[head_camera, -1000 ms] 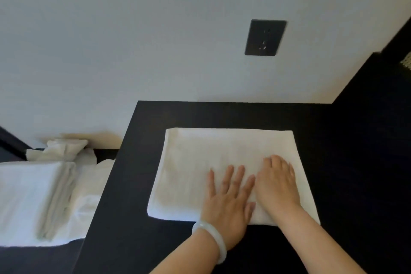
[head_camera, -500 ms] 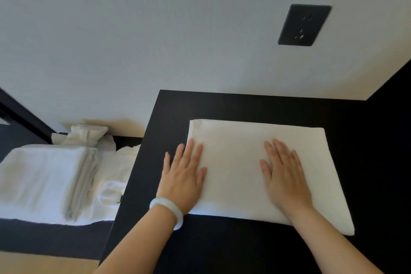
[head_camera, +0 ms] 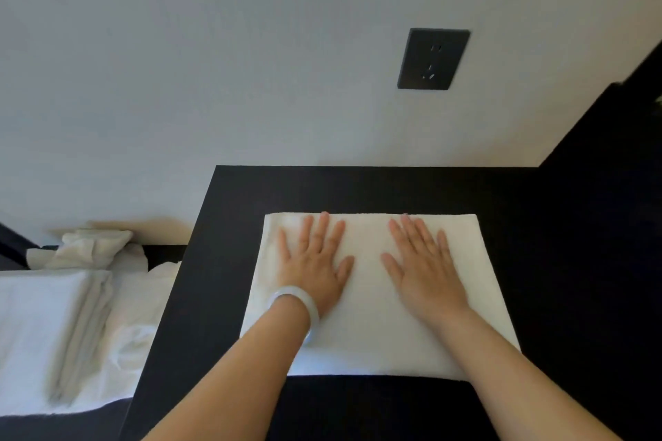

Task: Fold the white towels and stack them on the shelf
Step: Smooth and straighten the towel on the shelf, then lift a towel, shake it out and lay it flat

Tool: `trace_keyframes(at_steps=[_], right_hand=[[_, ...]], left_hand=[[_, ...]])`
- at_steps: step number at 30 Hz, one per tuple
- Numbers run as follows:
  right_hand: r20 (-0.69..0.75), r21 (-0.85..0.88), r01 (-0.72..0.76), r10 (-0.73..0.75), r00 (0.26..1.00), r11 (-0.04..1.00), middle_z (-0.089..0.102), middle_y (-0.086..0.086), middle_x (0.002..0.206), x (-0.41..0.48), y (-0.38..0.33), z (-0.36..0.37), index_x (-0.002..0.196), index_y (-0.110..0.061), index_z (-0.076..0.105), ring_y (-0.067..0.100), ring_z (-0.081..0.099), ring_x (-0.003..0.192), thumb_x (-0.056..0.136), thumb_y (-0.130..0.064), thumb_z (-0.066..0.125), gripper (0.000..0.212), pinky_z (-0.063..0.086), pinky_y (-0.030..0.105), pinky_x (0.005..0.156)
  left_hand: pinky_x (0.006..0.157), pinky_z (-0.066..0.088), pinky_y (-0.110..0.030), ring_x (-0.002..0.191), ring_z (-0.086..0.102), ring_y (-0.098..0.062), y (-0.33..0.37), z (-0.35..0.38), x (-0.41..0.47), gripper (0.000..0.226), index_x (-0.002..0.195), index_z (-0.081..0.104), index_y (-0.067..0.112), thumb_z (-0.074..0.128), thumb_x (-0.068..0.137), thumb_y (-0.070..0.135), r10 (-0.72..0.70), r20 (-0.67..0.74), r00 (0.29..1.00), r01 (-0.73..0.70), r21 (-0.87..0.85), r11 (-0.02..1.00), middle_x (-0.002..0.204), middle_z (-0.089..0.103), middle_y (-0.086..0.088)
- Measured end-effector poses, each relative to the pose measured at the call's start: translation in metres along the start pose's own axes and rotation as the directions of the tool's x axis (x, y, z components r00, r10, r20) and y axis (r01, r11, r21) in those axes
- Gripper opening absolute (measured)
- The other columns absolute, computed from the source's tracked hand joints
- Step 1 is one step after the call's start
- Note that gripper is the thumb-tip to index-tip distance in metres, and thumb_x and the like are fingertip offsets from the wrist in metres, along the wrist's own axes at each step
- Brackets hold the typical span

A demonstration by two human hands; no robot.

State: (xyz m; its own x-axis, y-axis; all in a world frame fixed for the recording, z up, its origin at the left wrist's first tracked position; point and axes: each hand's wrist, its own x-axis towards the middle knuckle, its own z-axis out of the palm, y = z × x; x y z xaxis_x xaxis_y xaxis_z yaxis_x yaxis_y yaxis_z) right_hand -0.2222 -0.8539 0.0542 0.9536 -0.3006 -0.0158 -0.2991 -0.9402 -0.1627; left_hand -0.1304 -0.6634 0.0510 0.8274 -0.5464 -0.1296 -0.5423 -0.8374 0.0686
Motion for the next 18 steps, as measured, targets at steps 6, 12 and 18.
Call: trace_keyframes(at_steps=[6, 12, 18], right_hand=[[0.074, -0.015, -0.412, 0.412, 0.908, 0.911, 0.013, 0.002, 0.166, 0.005, 0.09, -0.025, 0.159, -0.02, 0.01, 0.02, 0.007, 0.153, 0.092, -0.066, 0.0, 0.082, 0.001, 0.049, 0.124], [-0.208, -0.052, 0.08, -0.089, 0.974, 0.995, 0.022, 0.007, 0.162, -0.036, 0.002, -0.018, 0.156, -0.016, 0.022, 0.026, 0.017, 0.151, 0.101, -0.044, 0.029, 0.063, 0.0, 0.047, 0.121], [-0.01, -0.034, -0.071, 0.071, 0.997, 0.997, -0.024, -0.013, 0.162, -0.051, 0.056, -0.001, 0.151, -0.038, -0.023, 0.005, -0.03, 0.145, 0.092, -0.065, -0.01, 0.066, -0.02, 0.036, 0.119]], left_hand=[[0.118, -0.005, -0.06, 0.15, -0.016, -0.016, -0.037, -0.014, -0.003, 0.065, 0.155, -0.011, 0.027, 0.002, 0.098, 0.054, -0.197, 0.019, 0.98, 0.198, -0.053, 0.979, 0.163, -0.014, 0.005], [0.116, -0.018, -0.053, 0.148, -0.022, -0.02, 0.038, -0.009, -0.045, 0.063, 0.153, -0.013, 0.03, -0.009, 0.093, 0.05, 0.057, -0.094, 0.994, -0.06, -0.038, 0.997, 0.162, -0.019, 0.002], [0.118, -0.005, -0.059, 0.146, -0.025, -0.014, -0.01, 0.006, -0.064, 0.06, 0.147, -0.027, 0.038, -0.017, 0.091, 0.056, -0.156, -0.069, 0.985, 0.153, -0.051, 0.987, 0.156, -0.03, 0.013]])
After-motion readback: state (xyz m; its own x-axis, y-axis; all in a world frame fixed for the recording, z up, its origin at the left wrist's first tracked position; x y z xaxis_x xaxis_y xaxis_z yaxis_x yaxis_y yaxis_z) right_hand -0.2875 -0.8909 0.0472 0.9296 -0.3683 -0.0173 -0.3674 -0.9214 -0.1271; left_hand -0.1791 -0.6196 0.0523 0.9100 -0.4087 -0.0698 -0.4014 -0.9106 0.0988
